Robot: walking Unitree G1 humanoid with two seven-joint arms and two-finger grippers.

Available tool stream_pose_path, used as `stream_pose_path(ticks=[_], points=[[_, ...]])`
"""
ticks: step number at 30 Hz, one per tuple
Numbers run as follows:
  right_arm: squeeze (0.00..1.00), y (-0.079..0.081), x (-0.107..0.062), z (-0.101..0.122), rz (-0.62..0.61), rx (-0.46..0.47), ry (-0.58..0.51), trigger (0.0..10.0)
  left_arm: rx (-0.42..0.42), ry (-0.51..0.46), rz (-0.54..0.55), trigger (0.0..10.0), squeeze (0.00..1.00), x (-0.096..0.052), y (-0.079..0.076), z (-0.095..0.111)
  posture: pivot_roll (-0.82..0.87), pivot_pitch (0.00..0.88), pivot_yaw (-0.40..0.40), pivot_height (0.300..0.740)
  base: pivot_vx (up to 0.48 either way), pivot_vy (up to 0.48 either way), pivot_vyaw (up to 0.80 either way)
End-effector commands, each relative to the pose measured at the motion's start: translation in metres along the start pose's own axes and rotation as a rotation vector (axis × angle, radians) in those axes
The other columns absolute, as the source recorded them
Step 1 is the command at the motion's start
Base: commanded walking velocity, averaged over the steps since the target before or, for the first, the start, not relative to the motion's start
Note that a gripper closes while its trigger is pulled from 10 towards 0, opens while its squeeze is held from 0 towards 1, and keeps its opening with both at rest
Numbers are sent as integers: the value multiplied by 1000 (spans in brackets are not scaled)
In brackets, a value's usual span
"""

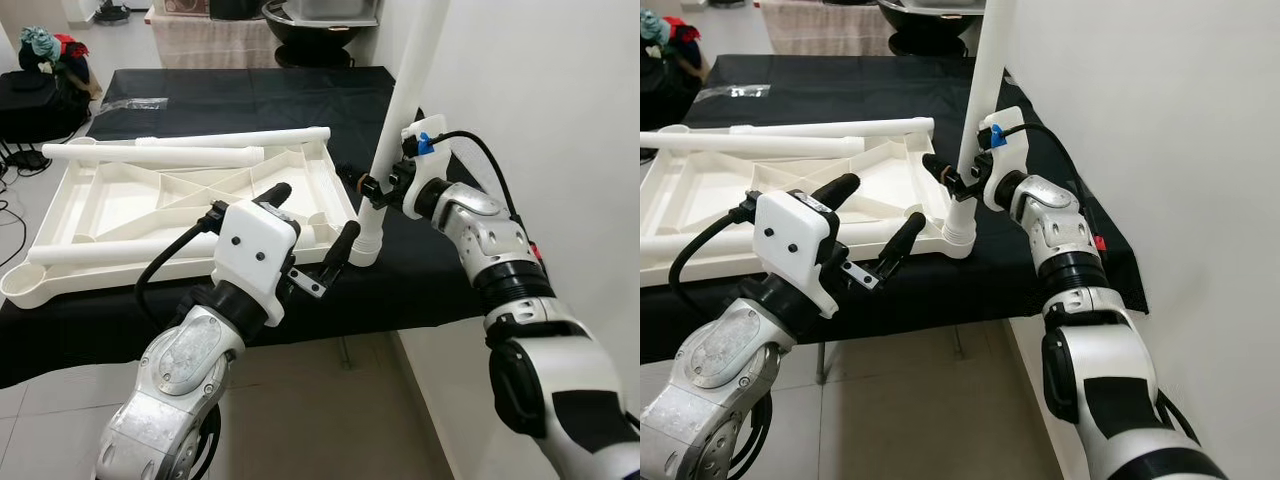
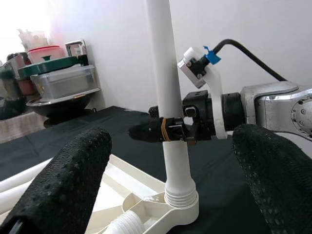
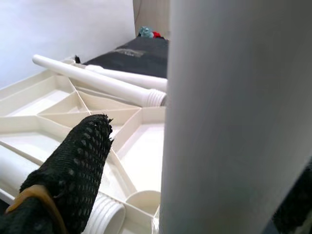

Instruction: Building children table

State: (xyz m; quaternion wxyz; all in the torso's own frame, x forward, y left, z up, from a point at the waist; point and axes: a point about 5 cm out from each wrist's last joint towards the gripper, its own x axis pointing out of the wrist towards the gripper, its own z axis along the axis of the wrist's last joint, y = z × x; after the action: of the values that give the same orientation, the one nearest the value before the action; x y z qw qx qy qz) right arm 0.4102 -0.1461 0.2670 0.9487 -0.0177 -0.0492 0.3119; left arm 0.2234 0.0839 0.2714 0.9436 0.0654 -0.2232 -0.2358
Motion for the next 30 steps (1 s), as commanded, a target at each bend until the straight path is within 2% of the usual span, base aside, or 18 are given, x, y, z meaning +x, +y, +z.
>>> stream_pose_path(ticks=[1,3,4,9,16,19,20,23,28,30], points=[[0,1,1,0,6,-1,-6,10000,-7,10,-6,10000,0,0,-2,-1,90,144,-93,740,0,0,0],[0,1,2,0,11,5,-5,10000,-6,10,-5,10000,0,0,-2,-1,90,144,-93,740,0,0,0],[0,-2,2,0,-23,12,-6,0,-5,10,-4,10000,0,0,-2,-1,90,143,-92,740,0,0,0],[0,-7,2,2,-77,48,-23,0,-3,9,-3,10000,0,0,-1,0,91,147,-89,740,0,0,0],[0,-9,0,1,-82,43,-29,0,-3,9,-1,10000,0,0,-1,0,90,147,-89,740,0,0,0],[0,-12,3,-2,-218,33,-19,0,0,6,1,10000,0,0,-1,0,89,142,-89,740,0,0,0],[0,-12,3,-2,-218,33,-19,0,0,6,1,10000,0,0,-1,0,89,142,-89,740,0,0,0],[0,-4,12,-5,-417,10,-30,0,2,2,4,10000,0,1,-1,1,88,138,-87,740,0,0,0],[0,4,17,-5,-490,17,-53,0,3,1,3,10000,0,1,-1,1,90,135,-86,740,0,0,0],[0,21,25,-3,-528,30,-96,0,4,4,0,10000,0,1,-1,1,94,131,-88,740,0,0,0]])
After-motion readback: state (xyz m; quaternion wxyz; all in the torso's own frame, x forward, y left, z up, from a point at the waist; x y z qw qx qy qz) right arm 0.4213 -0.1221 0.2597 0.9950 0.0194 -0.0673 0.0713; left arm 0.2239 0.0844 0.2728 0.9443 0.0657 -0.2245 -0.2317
